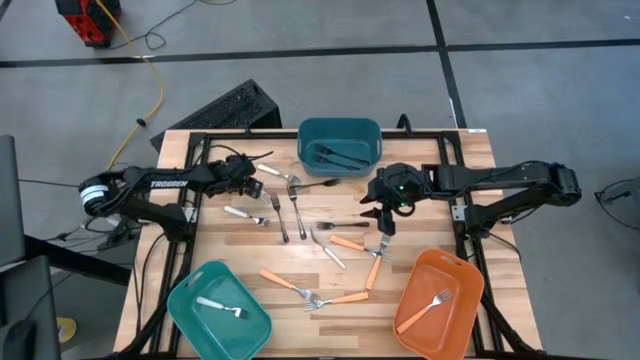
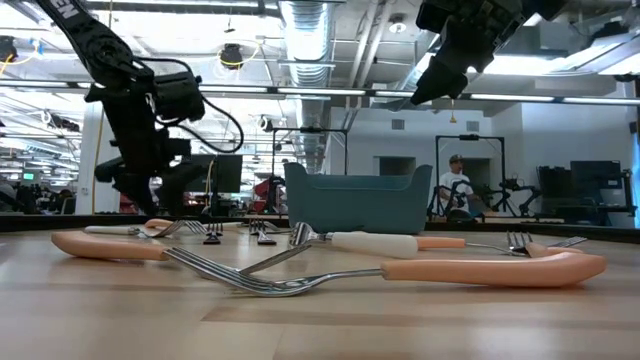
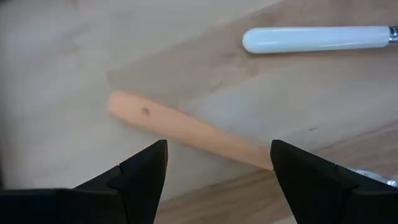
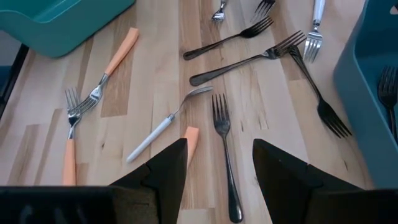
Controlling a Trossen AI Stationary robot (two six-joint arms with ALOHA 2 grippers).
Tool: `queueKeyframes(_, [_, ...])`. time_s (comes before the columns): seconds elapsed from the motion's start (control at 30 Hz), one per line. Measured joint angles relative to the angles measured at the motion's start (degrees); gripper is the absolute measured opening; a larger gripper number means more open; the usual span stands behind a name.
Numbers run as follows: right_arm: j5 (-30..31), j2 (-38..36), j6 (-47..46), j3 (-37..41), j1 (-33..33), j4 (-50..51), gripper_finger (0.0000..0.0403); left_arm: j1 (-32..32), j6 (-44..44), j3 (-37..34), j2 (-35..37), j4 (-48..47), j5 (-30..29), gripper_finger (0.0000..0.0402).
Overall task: Sort silverware by color (type)
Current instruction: Put the orange fork into the orange bin
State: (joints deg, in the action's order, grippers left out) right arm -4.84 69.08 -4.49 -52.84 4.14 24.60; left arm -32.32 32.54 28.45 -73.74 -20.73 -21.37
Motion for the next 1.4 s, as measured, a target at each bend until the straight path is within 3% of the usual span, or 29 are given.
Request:
queueKeyframes(0.4, [-1.29,0.00,-0.02,0.00,-0.31,0.00,0.0207,0.95,11.27,0.07,-5.65,4.71,1.57,0.0270])
queueKeyframes(0.67, [-1.29,0.00,-0.02,0.00,-1.86,-0.16,0.0207,2.10,13.15,0.14,-6.75,5.07,-0.06,0.0265])
queueKeyframes(0.8, [-1.28,0.00,-0.02,0.00,-2.37,-0.35,0.0207,2.10,14.22,0.11,-6.75,4.86,-0.20,0.0232])
queueKeyframes(1.1, [-1.22,0.00,-0.17,0.00,-2.62,-0.96,0.0207,2.10,14.53,0.04,-6.80,4.78,-0.96,0.0115])
queueKeyframes(1.4, [-1.11,0.00,-1.11,0.00,-2.62,-1.15,0.0207,2.14,13.83,-0.02,-6.86,5.42,-1.40,0.0054])
